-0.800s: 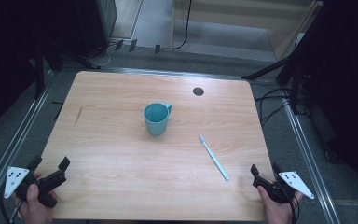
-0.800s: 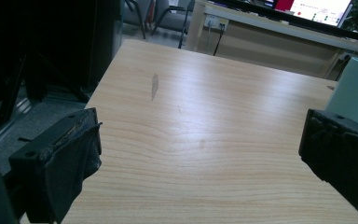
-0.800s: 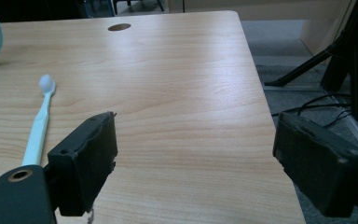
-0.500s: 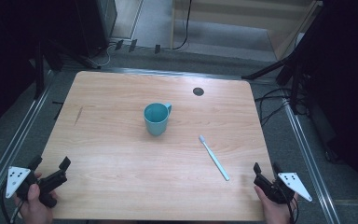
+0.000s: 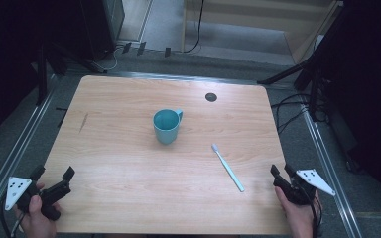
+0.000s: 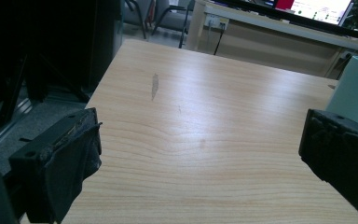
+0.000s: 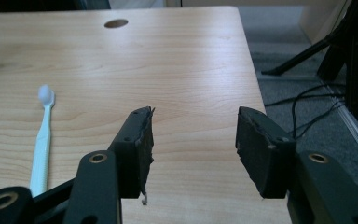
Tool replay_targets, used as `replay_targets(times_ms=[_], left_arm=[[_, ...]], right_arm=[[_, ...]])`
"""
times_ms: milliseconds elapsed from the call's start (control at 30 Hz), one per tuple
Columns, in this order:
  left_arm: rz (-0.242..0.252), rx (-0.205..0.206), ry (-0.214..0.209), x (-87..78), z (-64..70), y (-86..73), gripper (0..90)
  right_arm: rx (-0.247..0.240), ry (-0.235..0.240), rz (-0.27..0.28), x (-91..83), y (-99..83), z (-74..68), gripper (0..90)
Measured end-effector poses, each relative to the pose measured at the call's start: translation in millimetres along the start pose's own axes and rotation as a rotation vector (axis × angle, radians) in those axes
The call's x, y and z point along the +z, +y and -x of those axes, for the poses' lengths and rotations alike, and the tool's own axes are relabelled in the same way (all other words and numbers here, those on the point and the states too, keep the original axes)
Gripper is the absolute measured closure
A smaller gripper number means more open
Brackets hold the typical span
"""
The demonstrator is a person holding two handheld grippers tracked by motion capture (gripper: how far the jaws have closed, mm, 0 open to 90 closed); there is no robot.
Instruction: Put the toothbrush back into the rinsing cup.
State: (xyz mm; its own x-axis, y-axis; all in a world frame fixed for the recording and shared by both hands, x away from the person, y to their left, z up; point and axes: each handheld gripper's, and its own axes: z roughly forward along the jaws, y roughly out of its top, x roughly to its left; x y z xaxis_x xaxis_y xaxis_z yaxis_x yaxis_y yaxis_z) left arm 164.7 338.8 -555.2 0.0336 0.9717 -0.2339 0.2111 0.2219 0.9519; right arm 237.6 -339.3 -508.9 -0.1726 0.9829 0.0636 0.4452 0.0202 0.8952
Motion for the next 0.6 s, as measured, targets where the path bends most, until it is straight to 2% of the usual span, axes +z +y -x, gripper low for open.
replay_targets(times_ms=[67,100,133,233,267,300,367,400,433,467,500,567,600], left_arm=[[0.000,0.000,-0.001,0.1,-0.1,0.0,0.0],[0.000,-0.003,-0.003,0.0,-0.4,0.1,0.0],[0.003,-0.009,-0.003,0.2,-0.7,0.0,0.0],[0.000,-0.004,-0.004,0.2,-0.5,0.1,0.0],[0.000,-0.004,-0.004,0.2,-0.5,0.1,0.0],[-0.003,0.001,-0.003,0.2,-0.2,0.1,0.0],[-0.004,0.002,-0.003,0.2,-0.2,0.1,0.0],[-0.004,0.002,-0.003,0.2,-0.2,0.1,0.0],[-0.003,-0.002,-0.003,0.2,-0.3,0.1,0.0],[-0.003,-0.002,-0.003,0.2,-0.3,0.1,0.0],[0.000,-0.005,-0.004,0.3,-0.7,0.1,0.0],[0.001,-0.009,-0.004,0.1,-1.0,0.1,0.0],[0.001,-0.009,-0.004,0.1,-1.0,0.1,0.0]], right_arm=[[-0.016,0.006,-0.016,2.2,5.8,-0.6,48.8],[-0.024,0.015,-0.049,4.9,11.9,-1.7,50.4],[-0.050,0.033,-0.115,12.2,23.3,-6.6,51.6],[-0.111,0.052,-0.239,25.5,35.5,-14.2,46.6],[-0.111,0.052,-0.239,25.5,35.5,-14.2,46.6],[-0.152,0.055,-0.313,34.4,41.3,-18.4,46.2],[-0.190,0.054,-0.378,43.3,48.6,-22.4,44.6],[-0.190,0.054,-0.378,43.3,48.6,-22.4,44.6],[-0.177,0.059,-0.447,52.0,56.7,-24.8,43.4],[-0.177,0.059,-0.447,52.0,56.7,-24.8,43.4],[-0.177,0.053,-0.495,59.1,61.7,-27.3,42.1],[-0.166,0.046,-0.531,64.8,65.9,-29.4,40.5],[-0.144,0.049,-0.557,67.6,68.4,-30.6,40.6]])
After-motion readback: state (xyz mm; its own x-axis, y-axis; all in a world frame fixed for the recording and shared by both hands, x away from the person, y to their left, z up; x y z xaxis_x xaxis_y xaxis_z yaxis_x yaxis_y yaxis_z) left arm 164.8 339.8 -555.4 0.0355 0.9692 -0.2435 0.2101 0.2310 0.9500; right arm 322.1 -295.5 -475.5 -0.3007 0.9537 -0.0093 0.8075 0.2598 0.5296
